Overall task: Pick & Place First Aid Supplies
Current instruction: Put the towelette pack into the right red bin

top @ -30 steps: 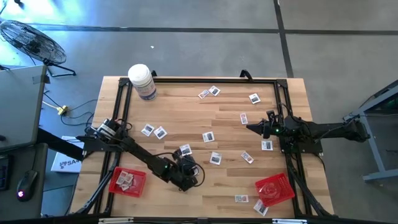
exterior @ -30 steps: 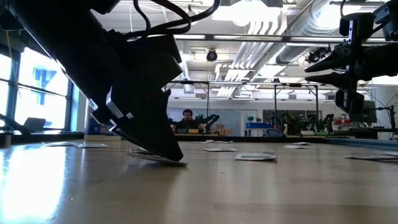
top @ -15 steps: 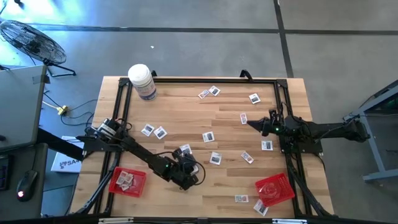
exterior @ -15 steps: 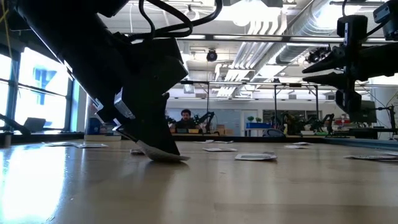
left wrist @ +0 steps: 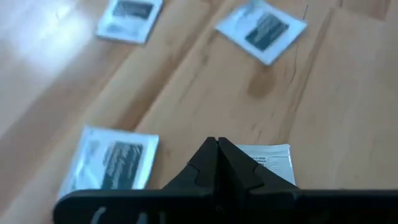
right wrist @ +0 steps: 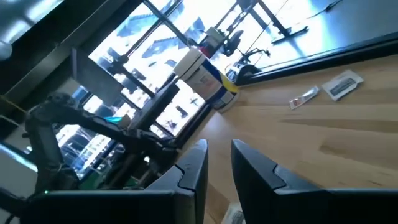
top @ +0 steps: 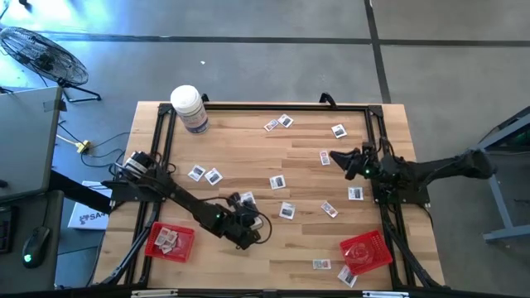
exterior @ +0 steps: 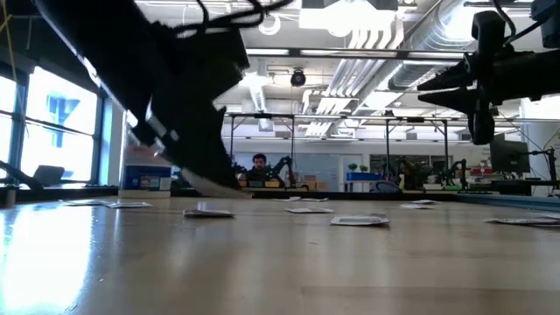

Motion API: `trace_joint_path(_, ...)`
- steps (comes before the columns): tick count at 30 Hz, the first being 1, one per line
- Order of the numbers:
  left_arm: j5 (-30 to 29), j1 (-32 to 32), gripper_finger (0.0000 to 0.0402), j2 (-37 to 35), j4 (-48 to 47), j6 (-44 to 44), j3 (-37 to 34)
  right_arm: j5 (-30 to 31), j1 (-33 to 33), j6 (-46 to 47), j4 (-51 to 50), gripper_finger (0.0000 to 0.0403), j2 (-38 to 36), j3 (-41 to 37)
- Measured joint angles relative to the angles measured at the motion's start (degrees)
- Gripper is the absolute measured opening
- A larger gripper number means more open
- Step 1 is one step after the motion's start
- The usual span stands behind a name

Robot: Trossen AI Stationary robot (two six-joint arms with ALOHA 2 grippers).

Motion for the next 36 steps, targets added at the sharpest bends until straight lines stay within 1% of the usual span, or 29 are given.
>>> trace_joint_path(2,-0.37,0.36,0.0001,-1.1,-0.55,0.74,-0.22,1.43,1.11,-0.92,4.31,0.0064,4.28,-0.01)
trace_joint_path(5,-1.11,1.0,0.0001,-3.26,-0.6,1.84,-1.02,1.17,2.15,-3.15,12.54,0.0064,10.96,-0.01)
trace_joint_path(8,-3.3,1.06,0.0001,-7.74,-1.1,1.79,-3.99,-0.21,3.07,-6.67,21.55,0.0064,17.66,0.0)
trace_joint_path(11,-6.66,1.04,0.0001,-13.79,0.0,1.57,-8.03,-2.41,3.78,-10.02,26.39,0.0064,24.45,1.44)
trace_joint_path(15,-8.15,1.04,0.0001,-20.21,5.77,2.15,-14.41,-3.89,4.61,-12.91,27.0,0.0064,34.46,6.96)
trace_joint_path(18,-7.94,1.04,0.0001,-22.52,13.52,5.62,-18.39,-4.91,5.53,-14.76,26.95,0.0064,43.55,13.04)
trace_joint_path(20,-6.41,1.04,0.0001,-22.56,18.92,8.05,-20.4,-6.77,6.02,-16.47,26.96,0.0064,49.55,17.41)
trace_joint_path(23,-3.57,1.02,0.0001,-22.16,23.09,9.8,-21.66,-9.02,6.25,-16.82,26.78,0.0064,56.8,23.58)
trace_joint_path(29,-4.02,1.02,0.0001,-21.96,23.8,9.3,-23.32,-7.41,5.6,-16.46,26.77,0.0064,66.31,35.22)
trace_joint_path(30,-4.46,1.02,0.0001,-21.96,23.74,9.3,-23.48,-8.29,5.57,-16.38,26.77,0.0064,67.36,36.97)
trace_joint_path(32,-5.34,1.02,0.0001,-21.96,23.7,9.69,-23.5,-12.17,5.55,-18.0,26.16,0.0064,69.3,39.89)
trace_joint_path(34,-6.88,1.02,0.0001,-21.96,24.17,11.85,-23.5,-17.47,5.6,-20.42,25.69,0.0064,71.35,42.6)
trace_joint_path(36,-9.24,1.02,0.0001,-21.98,24.95,15.13,-23.5,-22.58,5.62,-20.6,24.4,0.0064,73.27,44.83)
